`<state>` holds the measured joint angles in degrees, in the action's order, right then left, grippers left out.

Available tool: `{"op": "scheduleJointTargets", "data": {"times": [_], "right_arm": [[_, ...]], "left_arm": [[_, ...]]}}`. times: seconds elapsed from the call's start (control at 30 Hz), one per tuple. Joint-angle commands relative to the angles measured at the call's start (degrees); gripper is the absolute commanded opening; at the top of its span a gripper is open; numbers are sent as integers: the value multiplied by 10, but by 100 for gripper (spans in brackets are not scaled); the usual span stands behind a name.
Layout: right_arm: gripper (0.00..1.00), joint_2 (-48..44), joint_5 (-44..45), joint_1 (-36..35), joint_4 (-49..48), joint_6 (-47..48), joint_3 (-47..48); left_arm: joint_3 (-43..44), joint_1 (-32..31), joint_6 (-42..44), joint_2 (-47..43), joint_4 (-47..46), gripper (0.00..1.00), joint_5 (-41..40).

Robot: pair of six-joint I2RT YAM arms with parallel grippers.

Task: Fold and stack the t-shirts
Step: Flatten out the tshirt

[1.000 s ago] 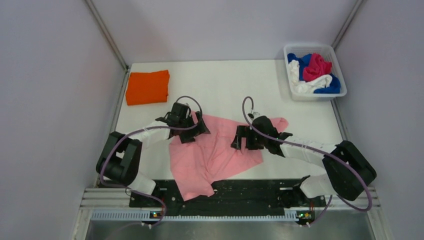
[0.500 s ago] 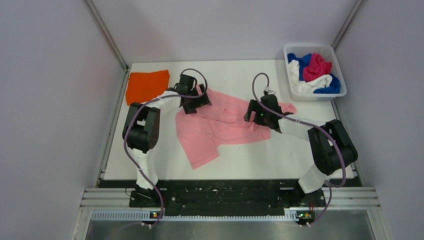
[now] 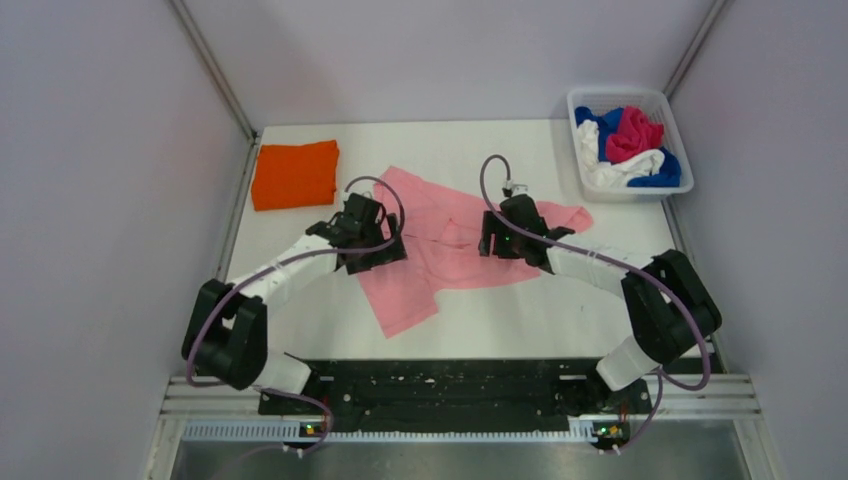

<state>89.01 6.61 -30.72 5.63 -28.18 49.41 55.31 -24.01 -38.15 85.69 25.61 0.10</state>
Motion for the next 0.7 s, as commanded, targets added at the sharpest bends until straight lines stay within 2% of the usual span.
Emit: {"op": "scheduleJointTargets", "data": {"times": [0.0, 0.03, 0.13, 0.3, 0.53, 0.6, 0.67], "right_arm": [[63, 1, 40, -13, 13, -9, -13], [59, 6, 41, -13, 12, -11, -14], [58, 16, 51, -14, 6, -17, -14], [57, 25, 87, -14, 12, -23, -12], [42, 52, 49, -14, -17, -28, -13], [35, 54, 49, -14, -22, -31, -16], [14, 48, 66, -15, -27, -38, -22]], "left_arm": [[-70, -49, -38, -84, 81, 99, -84], [-86, -58, -46, -100, 90, 99, -78], [-132, -84, -69, -139, 96, 97, -48], [-161, -137, -112, -178, 149, 94, -64], [-175, -185, -156, -183, 164, 92, -53], [-175, -199, -165, -178, 171, 92, -63], [-177, -207, -170, -172, 171, 92, -70]]}}
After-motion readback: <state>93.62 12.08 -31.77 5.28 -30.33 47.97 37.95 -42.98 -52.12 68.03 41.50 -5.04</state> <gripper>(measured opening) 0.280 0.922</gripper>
